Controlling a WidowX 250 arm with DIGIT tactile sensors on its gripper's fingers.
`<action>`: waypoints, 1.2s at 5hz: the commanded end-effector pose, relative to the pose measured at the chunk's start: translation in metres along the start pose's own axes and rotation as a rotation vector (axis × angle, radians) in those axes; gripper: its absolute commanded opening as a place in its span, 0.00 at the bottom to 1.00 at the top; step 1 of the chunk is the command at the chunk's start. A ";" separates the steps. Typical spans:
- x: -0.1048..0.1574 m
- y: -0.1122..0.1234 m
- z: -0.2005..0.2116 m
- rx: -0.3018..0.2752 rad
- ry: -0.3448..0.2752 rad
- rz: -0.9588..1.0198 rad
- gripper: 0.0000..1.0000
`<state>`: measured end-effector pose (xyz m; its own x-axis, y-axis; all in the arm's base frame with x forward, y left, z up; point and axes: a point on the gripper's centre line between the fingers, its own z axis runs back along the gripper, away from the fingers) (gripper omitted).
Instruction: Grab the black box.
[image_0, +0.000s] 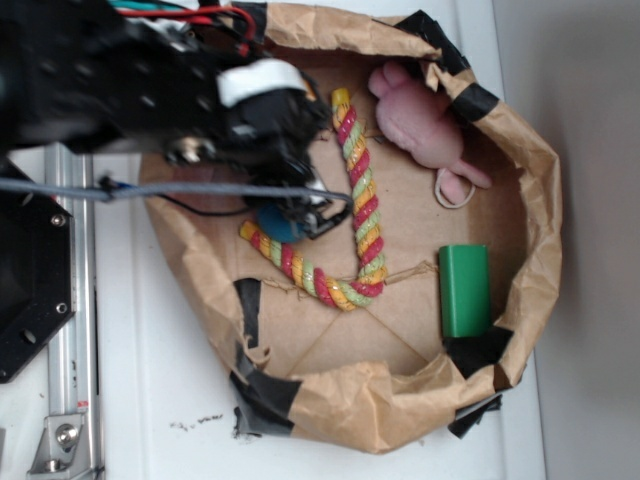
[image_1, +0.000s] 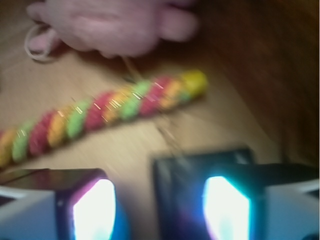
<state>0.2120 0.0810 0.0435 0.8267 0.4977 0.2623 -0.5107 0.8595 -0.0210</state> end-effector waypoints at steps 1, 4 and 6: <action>0.003 0.020 -0.001 -0.008 -0.003 0.005 1.00; 0.002 0.018 -0.004 0.013 0.004 -0.027 1.00; 0.011 0.036 -0.031 0.053 0.031 -0.048 1.00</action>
<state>0.2248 0.1078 0.0182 0.8680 0.4343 0.2406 -0.4560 0.8891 0.0405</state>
